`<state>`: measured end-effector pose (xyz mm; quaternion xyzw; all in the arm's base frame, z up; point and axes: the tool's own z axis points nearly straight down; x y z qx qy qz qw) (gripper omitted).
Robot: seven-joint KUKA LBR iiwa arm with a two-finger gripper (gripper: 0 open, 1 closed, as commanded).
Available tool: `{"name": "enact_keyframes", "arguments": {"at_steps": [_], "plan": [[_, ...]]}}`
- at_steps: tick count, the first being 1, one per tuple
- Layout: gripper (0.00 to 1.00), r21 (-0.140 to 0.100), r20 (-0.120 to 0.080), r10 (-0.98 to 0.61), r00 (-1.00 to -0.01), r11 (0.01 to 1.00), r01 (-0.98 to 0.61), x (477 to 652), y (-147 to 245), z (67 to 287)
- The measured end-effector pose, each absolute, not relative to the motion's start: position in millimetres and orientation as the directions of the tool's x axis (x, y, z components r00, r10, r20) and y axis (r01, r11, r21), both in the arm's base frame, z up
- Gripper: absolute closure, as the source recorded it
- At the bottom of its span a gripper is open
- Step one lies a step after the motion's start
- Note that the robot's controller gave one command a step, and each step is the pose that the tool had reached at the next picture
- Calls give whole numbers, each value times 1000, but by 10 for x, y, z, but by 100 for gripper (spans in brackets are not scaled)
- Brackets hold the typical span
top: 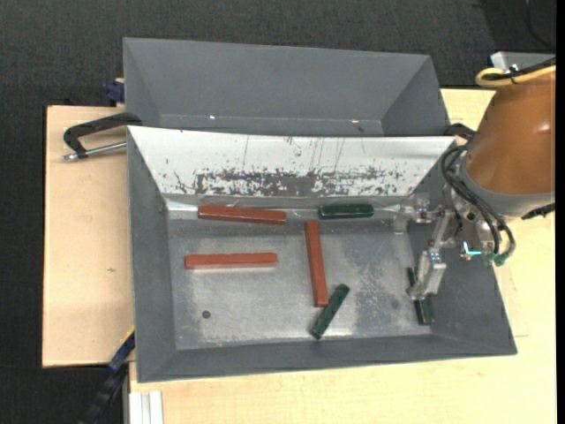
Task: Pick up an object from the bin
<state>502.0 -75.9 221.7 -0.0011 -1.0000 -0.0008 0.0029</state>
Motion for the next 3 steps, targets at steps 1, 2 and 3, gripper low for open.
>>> {"name": "enact_keyframes", "arguments": {"at_steps": [1,2,3], "plan": [[0,0,-2,0,-1000,1000,0,5029,-755,2256],[0,-1,-10,-1,-1000,1000,-1,5062,-751,1803],[0,0,-6,-58,-998,998,-58,5057,-676,1192]]}}
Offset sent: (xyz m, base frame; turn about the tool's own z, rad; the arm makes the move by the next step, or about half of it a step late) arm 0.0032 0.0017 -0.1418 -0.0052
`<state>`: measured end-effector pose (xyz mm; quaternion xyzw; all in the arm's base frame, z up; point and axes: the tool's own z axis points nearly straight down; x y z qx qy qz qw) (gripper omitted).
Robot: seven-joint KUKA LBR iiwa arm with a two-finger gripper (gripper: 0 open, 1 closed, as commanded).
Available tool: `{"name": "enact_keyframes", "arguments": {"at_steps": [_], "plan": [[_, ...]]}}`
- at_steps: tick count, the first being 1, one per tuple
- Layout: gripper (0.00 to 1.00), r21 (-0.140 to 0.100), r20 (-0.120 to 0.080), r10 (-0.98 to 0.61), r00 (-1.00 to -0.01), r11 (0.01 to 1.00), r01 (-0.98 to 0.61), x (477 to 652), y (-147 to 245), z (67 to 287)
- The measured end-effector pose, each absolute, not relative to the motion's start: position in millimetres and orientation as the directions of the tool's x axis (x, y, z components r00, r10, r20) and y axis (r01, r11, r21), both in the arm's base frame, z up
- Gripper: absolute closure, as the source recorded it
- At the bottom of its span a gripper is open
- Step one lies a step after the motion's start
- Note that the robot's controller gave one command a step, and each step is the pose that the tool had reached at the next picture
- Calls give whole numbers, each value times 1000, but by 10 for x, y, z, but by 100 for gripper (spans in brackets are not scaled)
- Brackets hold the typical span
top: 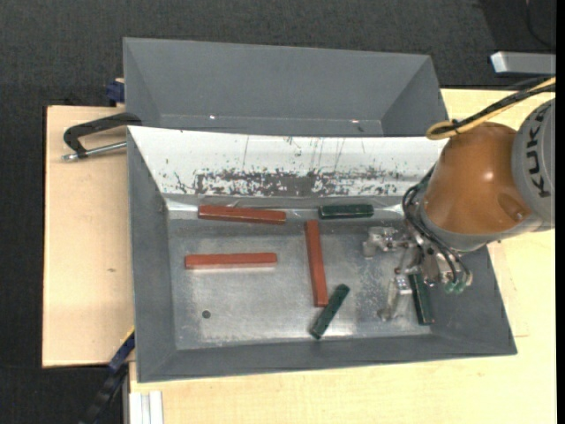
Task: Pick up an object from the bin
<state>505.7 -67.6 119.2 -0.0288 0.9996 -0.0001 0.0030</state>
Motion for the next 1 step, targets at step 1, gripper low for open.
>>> {"name": "enact_keyframes", "arguments": {"at_steps": [1], "plan": [[0,2,5,-35,-999,999,-35,5021,-580,893]]}}
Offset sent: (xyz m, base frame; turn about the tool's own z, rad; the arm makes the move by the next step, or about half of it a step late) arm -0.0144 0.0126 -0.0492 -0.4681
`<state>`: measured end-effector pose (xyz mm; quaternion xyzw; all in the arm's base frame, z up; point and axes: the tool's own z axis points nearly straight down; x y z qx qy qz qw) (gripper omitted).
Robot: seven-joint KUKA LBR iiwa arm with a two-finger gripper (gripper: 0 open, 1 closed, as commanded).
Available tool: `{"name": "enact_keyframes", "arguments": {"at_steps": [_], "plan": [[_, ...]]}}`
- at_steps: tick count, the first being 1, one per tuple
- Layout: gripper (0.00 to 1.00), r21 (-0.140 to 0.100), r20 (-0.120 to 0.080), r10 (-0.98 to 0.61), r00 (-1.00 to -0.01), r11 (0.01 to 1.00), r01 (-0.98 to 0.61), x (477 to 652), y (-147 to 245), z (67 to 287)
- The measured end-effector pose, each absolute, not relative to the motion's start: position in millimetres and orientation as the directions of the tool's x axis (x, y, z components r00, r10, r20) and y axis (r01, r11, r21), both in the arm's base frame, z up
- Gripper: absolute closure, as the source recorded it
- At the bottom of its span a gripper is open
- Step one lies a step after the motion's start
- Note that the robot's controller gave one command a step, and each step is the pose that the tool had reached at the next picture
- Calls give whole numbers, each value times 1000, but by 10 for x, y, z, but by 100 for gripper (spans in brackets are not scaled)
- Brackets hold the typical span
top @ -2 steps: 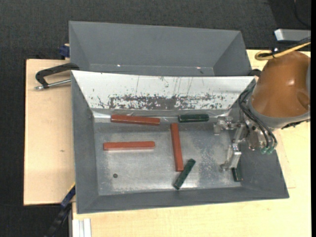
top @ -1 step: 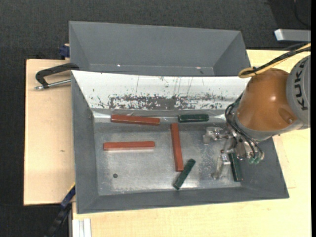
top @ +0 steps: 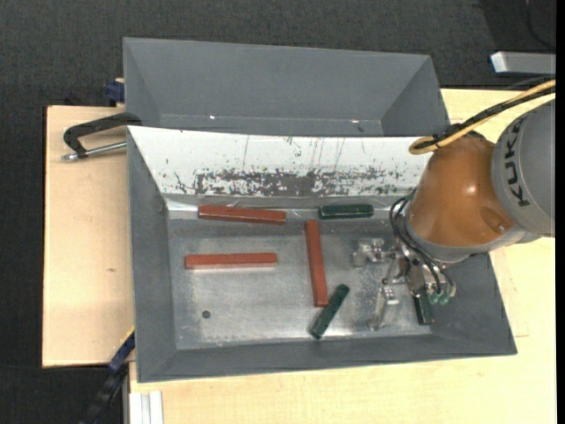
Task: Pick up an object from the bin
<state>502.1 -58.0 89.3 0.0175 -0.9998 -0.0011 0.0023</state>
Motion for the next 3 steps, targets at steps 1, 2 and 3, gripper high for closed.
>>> {"name": "enact_keyframes", "arguments": {"at_steps": [1,2,3], "plan": [[100,1,-1,-501,-866,866,-501,4920,-542,704],[0,-1,-4,-501,-865,865,-501,4929,-539,708],[0,-1,-4,-502,-865,865,-502,4930,-538,710]]}}
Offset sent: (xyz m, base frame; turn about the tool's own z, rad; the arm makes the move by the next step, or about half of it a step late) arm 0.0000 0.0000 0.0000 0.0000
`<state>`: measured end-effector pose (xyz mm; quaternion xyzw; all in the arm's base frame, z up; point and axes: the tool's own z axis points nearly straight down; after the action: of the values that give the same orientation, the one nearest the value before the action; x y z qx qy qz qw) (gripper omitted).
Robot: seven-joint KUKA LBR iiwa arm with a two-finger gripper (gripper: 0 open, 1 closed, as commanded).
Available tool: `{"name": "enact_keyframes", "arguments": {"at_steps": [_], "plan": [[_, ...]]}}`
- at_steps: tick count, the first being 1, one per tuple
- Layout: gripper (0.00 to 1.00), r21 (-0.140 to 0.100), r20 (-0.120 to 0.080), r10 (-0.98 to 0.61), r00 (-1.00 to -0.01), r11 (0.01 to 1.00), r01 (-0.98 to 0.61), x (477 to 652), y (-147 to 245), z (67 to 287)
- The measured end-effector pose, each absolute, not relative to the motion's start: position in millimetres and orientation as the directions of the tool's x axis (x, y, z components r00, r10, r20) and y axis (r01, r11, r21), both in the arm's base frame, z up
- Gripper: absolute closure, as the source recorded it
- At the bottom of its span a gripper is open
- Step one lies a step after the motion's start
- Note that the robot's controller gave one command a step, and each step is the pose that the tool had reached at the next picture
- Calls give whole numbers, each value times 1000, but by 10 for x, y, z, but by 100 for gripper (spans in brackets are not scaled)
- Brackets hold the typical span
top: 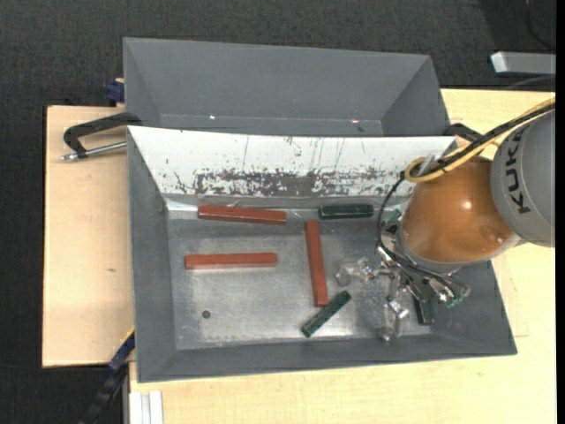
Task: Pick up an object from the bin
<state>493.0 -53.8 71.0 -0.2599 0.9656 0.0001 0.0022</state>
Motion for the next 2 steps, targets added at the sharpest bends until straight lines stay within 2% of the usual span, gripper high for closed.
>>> {"name": "enact_keyframes", "arguments": {"at_steps": [1,2], "plan": [[100,-1,-4,-777,-630,630,-777,4924,263,704],[100,-1,-4,-777,-630,630,-777,4924,262,704]]}}
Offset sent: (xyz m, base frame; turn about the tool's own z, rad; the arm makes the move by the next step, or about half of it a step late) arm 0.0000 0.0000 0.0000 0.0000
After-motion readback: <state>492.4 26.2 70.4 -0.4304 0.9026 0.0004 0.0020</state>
